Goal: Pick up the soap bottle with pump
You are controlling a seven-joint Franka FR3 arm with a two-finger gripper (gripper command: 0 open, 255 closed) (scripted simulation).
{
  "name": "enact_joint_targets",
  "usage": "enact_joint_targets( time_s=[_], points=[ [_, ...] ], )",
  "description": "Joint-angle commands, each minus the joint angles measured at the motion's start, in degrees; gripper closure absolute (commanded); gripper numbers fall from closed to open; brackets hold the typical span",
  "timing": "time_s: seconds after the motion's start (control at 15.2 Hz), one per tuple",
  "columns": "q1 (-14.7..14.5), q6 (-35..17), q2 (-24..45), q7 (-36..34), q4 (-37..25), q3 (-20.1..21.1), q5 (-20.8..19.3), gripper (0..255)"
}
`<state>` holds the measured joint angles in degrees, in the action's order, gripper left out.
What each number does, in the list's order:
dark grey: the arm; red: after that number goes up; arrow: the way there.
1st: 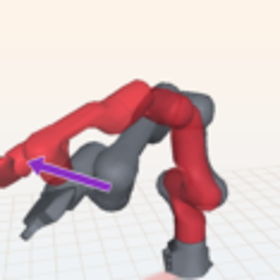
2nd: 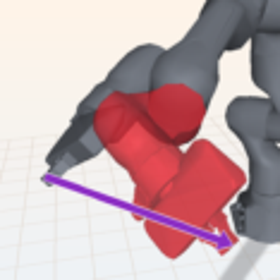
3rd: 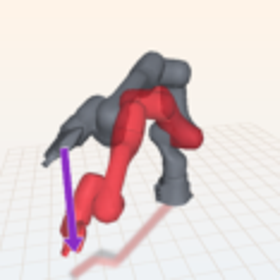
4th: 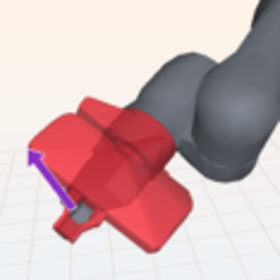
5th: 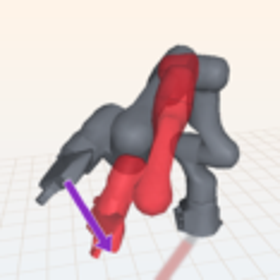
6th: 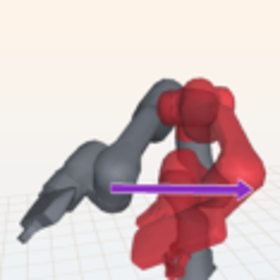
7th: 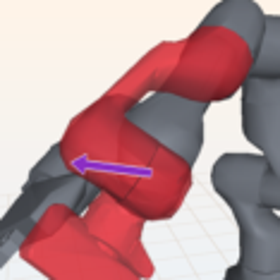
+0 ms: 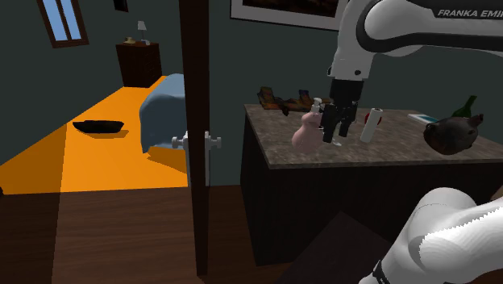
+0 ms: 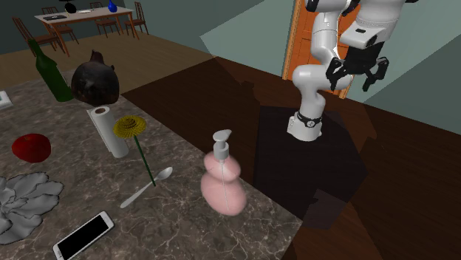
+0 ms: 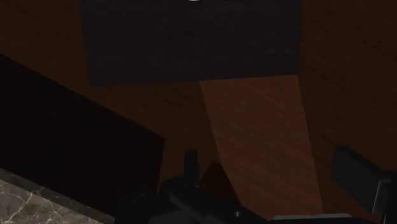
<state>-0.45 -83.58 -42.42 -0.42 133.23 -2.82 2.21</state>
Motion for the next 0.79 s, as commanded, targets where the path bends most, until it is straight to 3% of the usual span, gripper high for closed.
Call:
enact_joint_targets(
  time_s=[0.0,0.73],
  points=[
    [0.0,0.0,0.0,0.0,0.0,0.0,0.0,0],
    [2.9,-7.0,16.2,11.6,-11.2,-9.5,-6.6,0]
  ],
)
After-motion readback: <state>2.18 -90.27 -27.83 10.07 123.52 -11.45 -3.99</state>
